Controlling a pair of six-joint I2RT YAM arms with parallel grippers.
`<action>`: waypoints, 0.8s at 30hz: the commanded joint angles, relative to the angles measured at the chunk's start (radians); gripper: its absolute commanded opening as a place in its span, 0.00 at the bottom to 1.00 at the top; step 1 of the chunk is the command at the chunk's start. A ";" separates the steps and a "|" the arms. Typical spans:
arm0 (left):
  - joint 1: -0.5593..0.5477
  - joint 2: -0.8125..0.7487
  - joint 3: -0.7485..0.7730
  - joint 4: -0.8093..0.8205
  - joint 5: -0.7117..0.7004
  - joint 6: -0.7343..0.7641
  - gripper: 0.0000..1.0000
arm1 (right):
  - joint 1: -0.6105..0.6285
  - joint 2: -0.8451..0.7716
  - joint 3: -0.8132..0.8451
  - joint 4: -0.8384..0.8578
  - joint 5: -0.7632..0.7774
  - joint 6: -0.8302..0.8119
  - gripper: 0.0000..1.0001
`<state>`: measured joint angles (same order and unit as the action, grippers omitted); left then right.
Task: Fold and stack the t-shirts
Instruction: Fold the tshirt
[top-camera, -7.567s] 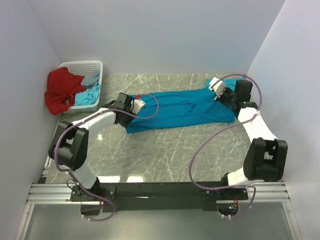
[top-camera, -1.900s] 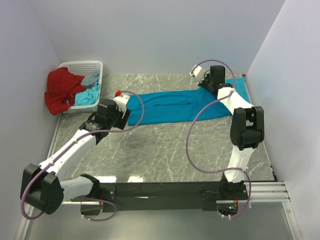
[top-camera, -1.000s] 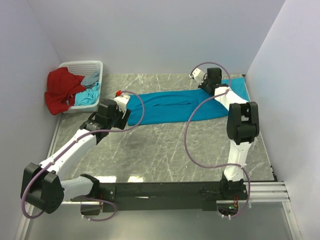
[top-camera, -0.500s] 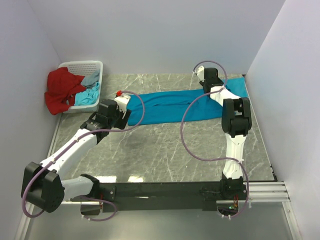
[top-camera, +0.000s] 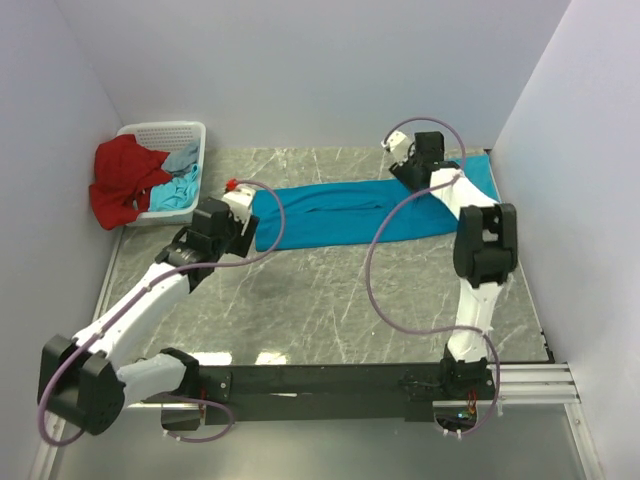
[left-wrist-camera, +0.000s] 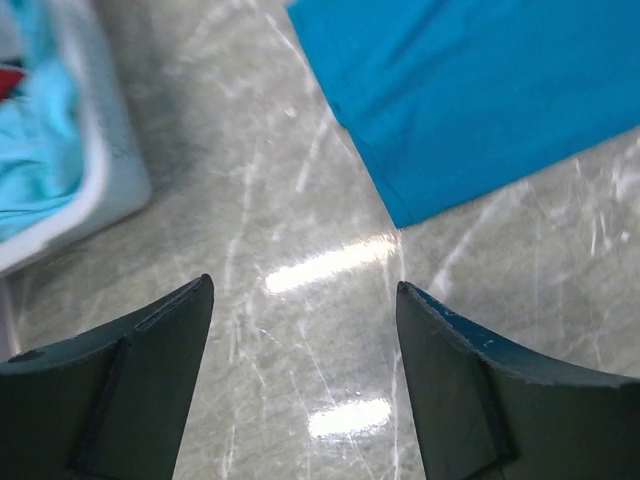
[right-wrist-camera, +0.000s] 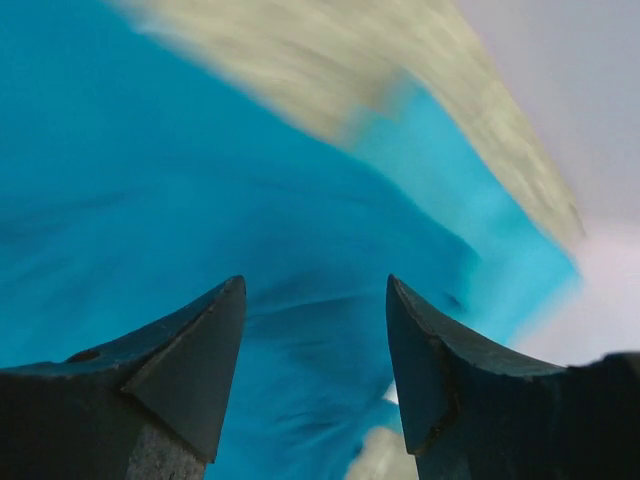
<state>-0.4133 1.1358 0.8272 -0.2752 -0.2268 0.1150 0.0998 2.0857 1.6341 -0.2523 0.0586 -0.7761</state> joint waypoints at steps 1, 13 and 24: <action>0.011 -0.117 -0.010 0.102 -0.095 -0.072 0.81 | 0.057 -0.229 -0.118 -0.154 -0.543 -0.162 0.65; 0.027 -0.386 -0.097 0.255 -0.302 -0.164 0.99 | 0.665 -0.156 -0.293 0.065 -0.094 -0.143 0.60; 0.027 -0.530 -0.152 0.332 -0.295 -0.158 1.00 | 0.767 0.066 -0.151 0.105 0.132 -0.074 0.58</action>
<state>-0.3908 0.6056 0.6788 0.0063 -0.5209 -0.0238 0.8680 2.1014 1.4479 -0.1673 0.0921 -0.8783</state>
